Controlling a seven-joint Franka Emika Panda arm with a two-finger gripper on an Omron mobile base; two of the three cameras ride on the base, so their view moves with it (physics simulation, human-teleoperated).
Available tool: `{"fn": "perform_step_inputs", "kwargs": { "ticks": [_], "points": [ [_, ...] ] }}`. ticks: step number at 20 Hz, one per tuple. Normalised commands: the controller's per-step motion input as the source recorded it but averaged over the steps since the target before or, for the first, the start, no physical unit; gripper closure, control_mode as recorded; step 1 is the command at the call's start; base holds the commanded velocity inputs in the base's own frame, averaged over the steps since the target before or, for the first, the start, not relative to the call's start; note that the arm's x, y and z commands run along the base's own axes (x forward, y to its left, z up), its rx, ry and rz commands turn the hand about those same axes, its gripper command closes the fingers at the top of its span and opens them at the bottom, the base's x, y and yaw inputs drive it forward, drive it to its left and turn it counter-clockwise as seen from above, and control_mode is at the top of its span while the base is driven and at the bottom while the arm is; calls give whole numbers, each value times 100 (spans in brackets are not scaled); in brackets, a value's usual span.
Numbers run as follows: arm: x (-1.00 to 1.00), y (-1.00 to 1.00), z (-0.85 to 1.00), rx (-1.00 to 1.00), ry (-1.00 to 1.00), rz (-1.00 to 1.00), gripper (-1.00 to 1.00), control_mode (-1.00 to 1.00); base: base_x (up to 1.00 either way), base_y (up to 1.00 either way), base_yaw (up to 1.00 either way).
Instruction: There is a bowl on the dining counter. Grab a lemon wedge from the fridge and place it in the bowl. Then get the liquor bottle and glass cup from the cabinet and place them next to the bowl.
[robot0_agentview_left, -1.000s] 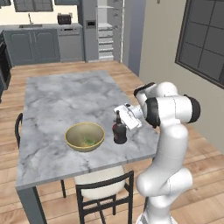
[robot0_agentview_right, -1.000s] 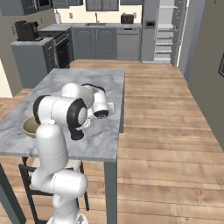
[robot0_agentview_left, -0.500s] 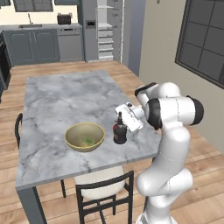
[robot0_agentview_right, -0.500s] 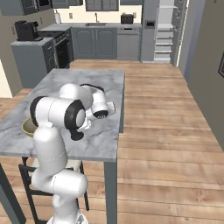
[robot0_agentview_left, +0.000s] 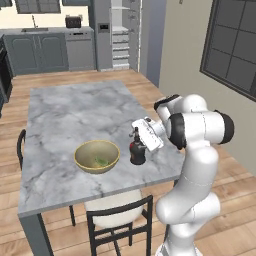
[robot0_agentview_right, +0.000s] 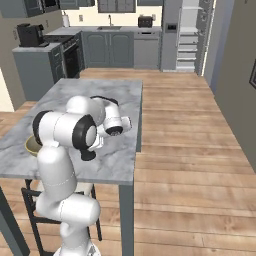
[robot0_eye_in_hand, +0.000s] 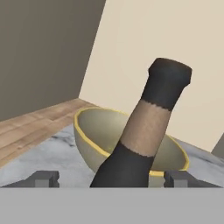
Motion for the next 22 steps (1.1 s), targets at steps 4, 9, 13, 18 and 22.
{"fn": "perform_step_inputs", "kwargs": {
  "ticks": [4, 9, 13, 18, 22],
  "points": [
    [-1, -3, 5, 0, 0, -2, -100, -100, 0, 0, 0],
    [-7, -4, 48, 0, 0, -2, -100, -100, 0, 0, 0],
    [-5, -8, 72, 0, 0, -4, -100, -100, 0, 0, 0],
    [-13, 0, 77, 0, 0, -5, -100, -100, 0, 0, 0],
    [-54, 0, 66, 0, 0, -11, -100, -100, 0, 0, 0]
  ]
}}
